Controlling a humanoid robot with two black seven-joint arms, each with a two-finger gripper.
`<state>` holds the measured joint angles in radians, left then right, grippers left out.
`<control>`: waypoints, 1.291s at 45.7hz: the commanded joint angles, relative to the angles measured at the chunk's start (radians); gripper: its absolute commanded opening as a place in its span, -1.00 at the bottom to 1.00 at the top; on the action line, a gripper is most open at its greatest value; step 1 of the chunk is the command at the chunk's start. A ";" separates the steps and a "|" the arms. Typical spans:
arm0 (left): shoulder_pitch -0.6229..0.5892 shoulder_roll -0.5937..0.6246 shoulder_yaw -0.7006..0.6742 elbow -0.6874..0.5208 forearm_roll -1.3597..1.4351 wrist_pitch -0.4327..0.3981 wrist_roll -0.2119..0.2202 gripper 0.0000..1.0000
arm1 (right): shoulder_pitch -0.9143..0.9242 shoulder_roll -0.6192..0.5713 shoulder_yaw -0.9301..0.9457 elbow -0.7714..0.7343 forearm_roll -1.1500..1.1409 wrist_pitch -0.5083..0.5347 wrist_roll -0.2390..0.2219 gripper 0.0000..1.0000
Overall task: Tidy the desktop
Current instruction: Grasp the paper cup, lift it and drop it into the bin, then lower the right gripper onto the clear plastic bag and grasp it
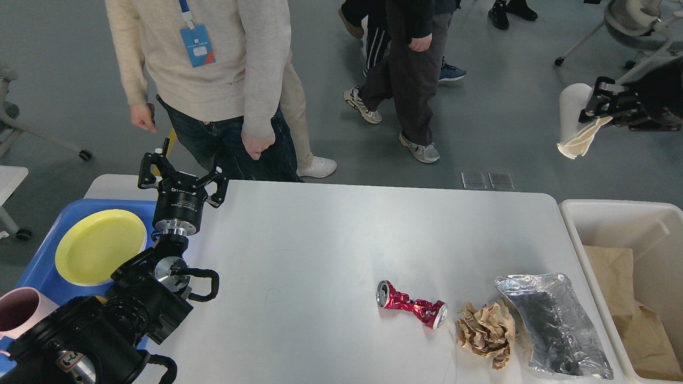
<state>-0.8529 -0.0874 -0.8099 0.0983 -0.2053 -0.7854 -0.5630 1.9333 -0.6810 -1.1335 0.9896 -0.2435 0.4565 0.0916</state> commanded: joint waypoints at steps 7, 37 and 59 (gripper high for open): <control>0.000 0.000 0.000 0.001 0.001 0.000 0.000 0.93 | -0.439 -0.040 0.041 -0.149 0.020 -0.410 0.000 -1.00; 0.000 -0.002 0.000 0.000 0.000 0.000 0.000 0.93 | -1.165 0.123 0.408 -0.595 0.016 -0.524 0.000 1.00; 0.000 -0.002 0.000 0.000 0.001 0.000 0.000 0.93 | -1.157 0.170 0.390 -0.586 0.000 -0.510 0.000 1.00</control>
<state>-0.8529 -0.0886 -0.8099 0.0983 -0.2053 -0.7854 -0.5630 0.7659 -0.5256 -0.7381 0.4009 -0.2362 -0.0570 0.0925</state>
